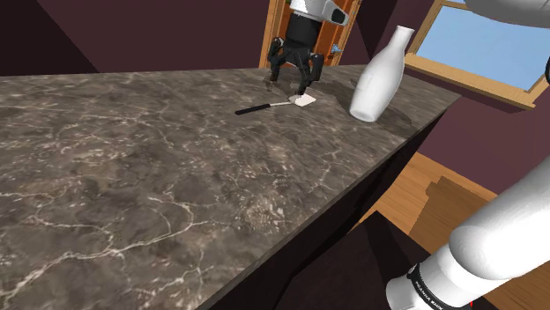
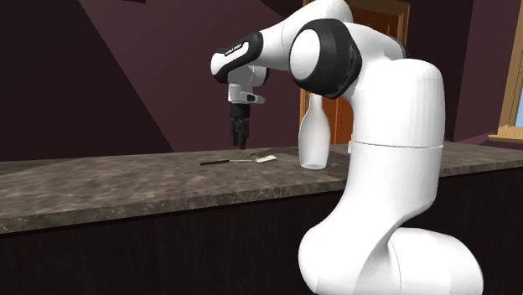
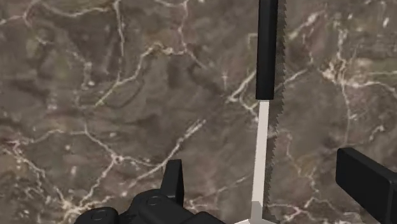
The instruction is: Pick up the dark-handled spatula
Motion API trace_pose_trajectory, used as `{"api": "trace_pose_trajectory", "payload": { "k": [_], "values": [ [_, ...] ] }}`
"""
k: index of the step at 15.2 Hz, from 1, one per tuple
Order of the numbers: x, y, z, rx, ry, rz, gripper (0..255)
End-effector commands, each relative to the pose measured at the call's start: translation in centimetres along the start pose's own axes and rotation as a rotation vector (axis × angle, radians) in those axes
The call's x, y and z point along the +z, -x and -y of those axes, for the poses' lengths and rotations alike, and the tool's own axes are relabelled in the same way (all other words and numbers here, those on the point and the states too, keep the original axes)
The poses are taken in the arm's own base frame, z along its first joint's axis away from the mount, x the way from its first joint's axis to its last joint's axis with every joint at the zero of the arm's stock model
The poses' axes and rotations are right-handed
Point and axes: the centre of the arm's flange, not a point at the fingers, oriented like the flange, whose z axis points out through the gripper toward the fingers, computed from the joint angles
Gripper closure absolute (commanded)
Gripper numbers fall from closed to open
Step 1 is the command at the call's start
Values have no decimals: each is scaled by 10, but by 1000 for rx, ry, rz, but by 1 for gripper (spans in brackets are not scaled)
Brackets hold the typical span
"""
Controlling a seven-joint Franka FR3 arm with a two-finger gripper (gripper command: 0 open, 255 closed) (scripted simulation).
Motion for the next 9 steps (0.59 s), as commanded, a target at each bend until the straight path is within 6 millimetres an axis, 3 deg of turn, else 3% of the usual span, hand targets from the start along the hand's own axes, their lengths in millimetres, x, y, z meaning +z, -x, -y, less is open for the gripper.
{"api": "trace_pose_trajectory", "payload": {
  "k": [1,9],
  "values": [
    [10,-5,16,85,2,10,0],
    [44,-7,16,85,2,10,0]
  ]
}}
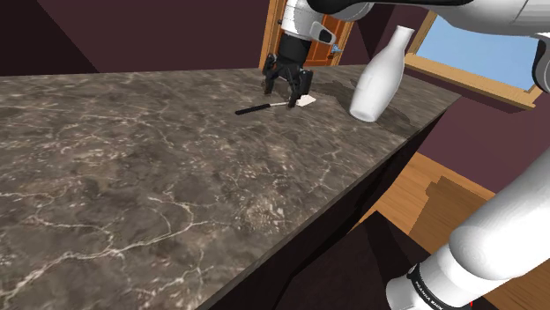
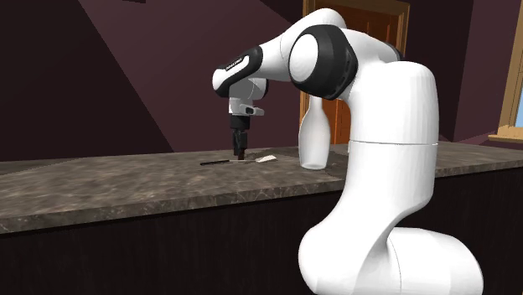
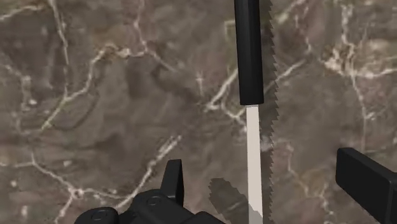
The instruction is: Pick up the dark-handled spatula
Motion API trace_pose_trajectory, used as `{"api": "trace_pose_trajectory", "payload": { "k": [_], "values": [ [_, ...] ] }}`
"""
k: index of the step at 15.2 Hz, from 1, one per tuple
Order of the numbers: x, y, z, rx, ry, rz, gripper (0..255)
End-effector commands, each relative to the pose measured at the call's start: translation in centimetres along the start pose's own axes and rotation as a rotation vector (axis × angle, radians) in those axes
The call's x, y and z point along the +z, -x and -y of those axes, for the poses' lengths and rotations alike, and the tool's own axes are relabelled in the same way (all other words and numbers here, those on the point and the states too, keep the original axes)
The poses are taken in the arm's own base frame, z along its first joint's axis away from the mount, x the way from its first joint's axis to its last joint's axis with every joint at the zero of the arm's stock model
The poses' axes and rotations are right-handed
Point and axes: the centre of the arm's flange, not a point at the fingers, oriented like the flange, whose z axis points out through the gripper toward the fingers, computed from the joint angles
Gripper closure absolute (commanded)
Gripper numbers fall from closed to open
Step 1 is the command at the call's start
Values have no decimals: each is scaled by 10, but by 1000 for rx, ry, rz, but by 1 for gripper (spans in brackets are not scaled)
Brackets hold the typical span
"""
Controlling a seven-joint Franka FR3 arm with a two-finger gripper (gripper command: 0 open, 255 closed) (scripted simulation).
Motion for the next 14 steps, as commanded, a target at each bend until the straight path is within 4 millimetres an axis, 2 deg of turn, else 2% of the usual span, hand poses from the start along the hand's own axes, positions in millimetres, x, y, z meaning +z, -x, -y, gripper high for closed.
{"api": "trace_pose_trajectory", "payload": {
  "k": [1,2,11,14],
  "values": [
    [2,0,0,0,-1,0,0],
    [2,0,0,0,-1,0,255],
    [2,0,0,0,-1,0,255],
    [-14,1,0,0,-1,0,255]
  ]
}}
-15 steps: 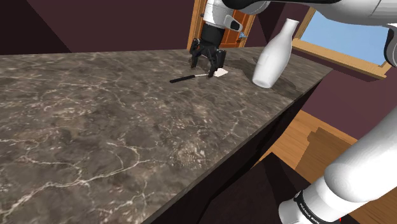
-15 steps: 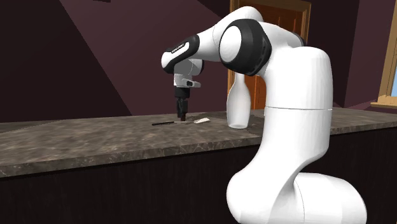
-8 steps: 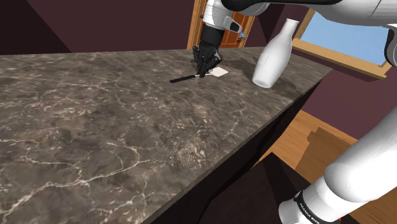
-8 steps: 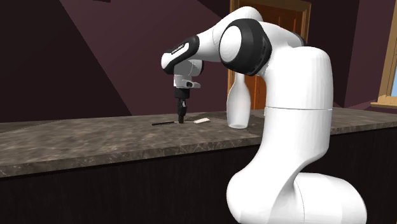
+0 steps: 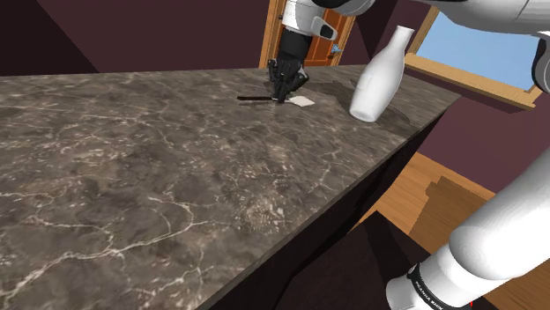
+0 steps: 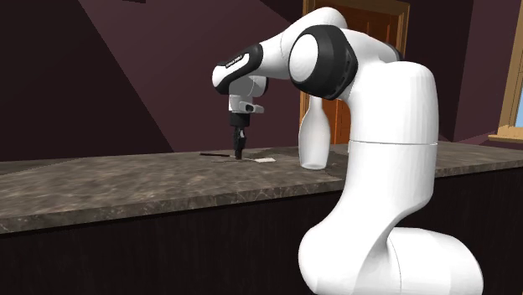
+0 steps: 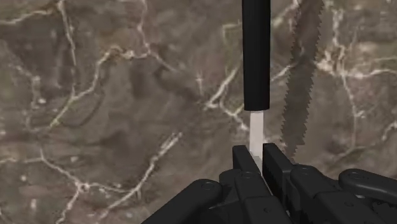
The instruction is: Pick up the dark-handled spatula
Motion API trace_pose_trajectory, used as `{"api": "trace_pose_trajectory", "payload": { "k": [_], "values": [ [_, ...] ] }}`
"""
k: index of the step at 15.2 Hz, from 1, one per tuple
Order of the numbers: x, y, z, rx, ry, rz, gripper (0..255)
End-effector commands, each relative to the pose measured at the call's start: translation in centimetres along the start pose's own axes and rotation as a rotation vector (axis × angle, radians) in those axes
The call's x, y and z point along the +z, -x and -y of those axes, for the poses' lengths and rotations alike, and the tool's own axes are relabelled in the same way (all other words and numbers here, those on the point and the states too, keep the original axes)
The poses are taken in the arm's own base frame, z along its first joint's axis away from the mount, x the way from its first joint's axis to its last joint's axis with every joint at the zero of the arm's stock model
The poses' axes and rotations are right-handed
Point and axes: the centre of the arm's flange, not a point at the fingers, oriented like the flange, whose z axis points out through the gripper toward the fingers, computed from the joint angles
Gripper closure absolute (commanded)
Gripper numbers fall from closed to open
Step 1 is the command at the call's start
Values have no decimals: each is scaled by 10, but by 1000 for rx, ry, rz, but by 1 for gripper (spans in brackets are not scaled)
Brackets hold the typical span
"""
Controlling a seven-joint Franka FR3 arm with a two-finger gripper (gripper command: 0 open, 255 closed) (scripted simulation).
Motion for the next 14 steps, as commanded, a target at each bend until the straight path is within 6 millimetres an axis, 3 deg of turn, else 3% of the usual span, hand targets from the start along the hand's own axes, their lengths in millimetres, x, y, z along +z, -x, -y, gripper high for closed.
{"api": "trace_pose_trajectory", "payload": {
  "k": [1,12,14],
  "values": [
    [-10,1,0,0,0,0,255],
    [-68,5,0,0,0,0,255],
    [-68,5,0,0,0,0,255]
  ]
}}
